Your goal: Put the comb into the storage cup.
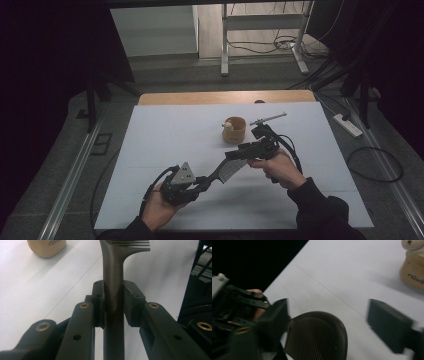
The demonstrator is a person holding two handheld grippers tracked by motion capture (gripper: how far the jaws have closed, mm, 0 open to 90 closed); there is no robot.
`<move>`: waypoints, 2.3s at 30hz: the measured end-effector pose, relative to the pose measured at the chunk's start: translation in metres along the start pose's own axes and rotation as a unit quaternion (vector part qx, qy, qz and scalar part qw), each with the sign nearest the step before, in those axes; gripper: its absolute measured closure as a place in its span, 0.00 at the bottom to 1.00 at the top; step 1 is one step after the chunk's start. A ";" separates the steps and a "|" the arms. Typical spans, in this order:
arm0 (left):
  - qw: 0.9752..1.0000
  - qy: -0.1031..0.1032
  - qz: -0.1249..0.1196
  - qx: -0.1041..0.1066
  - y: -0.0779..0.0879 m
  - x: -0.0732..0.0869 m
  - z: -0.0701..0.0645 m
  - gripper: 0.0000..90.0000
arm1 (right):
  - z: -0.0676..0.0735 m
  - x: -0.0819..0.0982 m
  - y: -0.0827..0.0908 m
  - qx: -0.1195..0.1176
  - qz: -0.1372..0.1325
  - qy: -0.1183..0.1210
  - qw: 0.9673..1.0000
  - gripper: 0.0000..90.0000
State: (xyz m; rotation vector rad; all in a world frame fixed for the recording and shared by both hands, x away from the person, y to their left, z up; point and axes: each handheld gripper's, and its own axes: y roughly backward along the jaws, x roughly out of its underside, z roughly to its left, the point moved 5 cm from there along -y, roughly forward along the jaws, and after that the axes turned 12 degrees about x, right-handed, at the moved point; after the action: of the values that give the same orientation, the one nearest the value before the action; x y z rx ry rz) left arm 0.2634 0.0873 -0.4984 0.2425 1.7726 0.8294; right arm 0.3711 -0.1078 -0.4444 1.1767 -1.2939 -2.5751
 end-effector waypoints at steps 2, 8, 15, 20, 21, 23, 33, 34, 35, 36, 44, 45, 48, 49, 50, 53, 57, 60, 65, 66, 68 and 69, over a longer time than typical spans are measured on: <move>1.000 -0.001 -0.001 -0.002 0.000 0.000 0.000 0.80 | -0.001 0.000 0.001 -0.010 -0.002 -0.006 1.000 0.39; 1.000 -0.004 -0.003 -0.007 0.001 0.000 0.000 0.80 | -0.003 0.001 0.002 -0.048 0.002 -0.030 0.998 0.61; 1.000 -0.008 0.000 -0.009 0.000 0.001 0.000 0.80 | -0.004 0.002 0.001 -0.068 0.012 -0.048 0.996 0.81; 0.999 -0.021 0.016 -0.021 -0.004 0.002 -0.001 0.80 | -0.006 0.002 0.002 -0.128 0.025 -0.102 0.986 0.92; 0.999 -0.021 0.019 -0.021 -0.004 0.002 0.000 0.80 | -0.006 0.003 0.002 -0.128 0.025 -0.103 0.986 0.93; 0.999 -0.017 0.019 -0.021 -0.005 0.003 0.000 0.79 | -0.004 0.003 0.002 -0.129 0.027 -0.103 0.986 0.93; 1.000 0.004 0.002 -0.031 -0.001 0.002 0.006 0.61 | -0.001 0.002 0.005 -0.124 0.015 -0.102 0.987 0.94; 0.999 0.006 0.002 -0.031 -0.001 0.002 0.006 0.57 | -0.002 0.002 0.005 -0.125 0.013 -0.103 0.987 0.94; 0.999 0.007 0.001 -0.032 0.000 0.002 0.006 0.52 | -0.002 0.002 0.006 -0.125 0.013 -0.103 0.987 0.94; 0.999 0.008 0.000 -0.033 0.000 0.002 0.006 0.49 | -0.002 0.002 0.006 -0.124 0.013 -0.102 0.987 0.93; 0.999 0.044 -0.010 -0.011 0.005 0.004 0.010 0.27 | -0.003 0.000 0.012 -0.117 -0.010 -0.090 0.989 0.93; 0.999 0.050 -0.011 -0.011 0.006 0.004 0.011 0.23 | -0.003 0.000 0.013 -0.117 -0.011 -0.088 0.989 0.93; 0.998 0.067 -0.015 -0.009 0.008 0.007 0.013 0.14 | -0.003 0.000 0.014 -0.115 -0.016 -0.087 0.989 0.93; 0.997 0.071 -0.012 -0.011 0.008 0.008 0.014 0.11 | -0.004 -0.001 0.014 -0.114 -0.018 -0.086 0.990 0.93; 0.997 0.075 -0.010 -0.013 0.008 0.008 0.014 0.11 | -0.004 -0.001 0.015 -0.113 -0.019 -0.086 0.990 0.93; 0.996 0.083 -0.009 -0.006 0.010 0.011 0.014 0.09 | -0.005 -0.001 0.016 -0.106 -0.024 -0.081 0.991 0.93; 0.996 0.090 -0.004 -0.010 0.014 0.014 0.015 0.06 | -0.005 -0.001 0.019 -0.101 -0.031 -0.070 0.992 0.93; 0.995 0.099 -0.015 -0.008 0.019 0.016 0.016 0.03 | -0.007 -0.001 0.021 -0.097 -0.037 -0.067 0.992 0.93; 0.993 0.116 -0.031 -0.005 0.029 0.020 0.018 0.00 | -0.009 -0.001 0.024 -0.088 -0.042 -0.064 0.993 0.93; 0.993 0.117 -0.033 -0.006 0.030 0.021 0.019 0.00 | -0.010 -0.001 0.024 -0.086 -0.043 -0.065 0.993 0.93; 0.992 0.122 -0.034 -0.007 0.034 0.022 0.019 0.00 | -0.012 -0.001 0.025 -0.085 -0.047 -0.064 0.993 0.93; 0.992 0.123 -0.036 -0.008 0.035 0.023 0.019 0.00 | -0.013 -0.001 0.026 -0.082 -0.048 -0.065 0.993 0.93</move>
State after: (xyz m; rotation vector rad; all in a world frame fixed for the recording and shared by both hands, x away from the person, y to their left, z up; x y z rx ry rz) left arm 0.2636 0.1338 -0.4962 0.0681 1.9907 0.8492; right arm 0.3723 -0.1333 -0.4300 1.0830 -1.0431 -2.8060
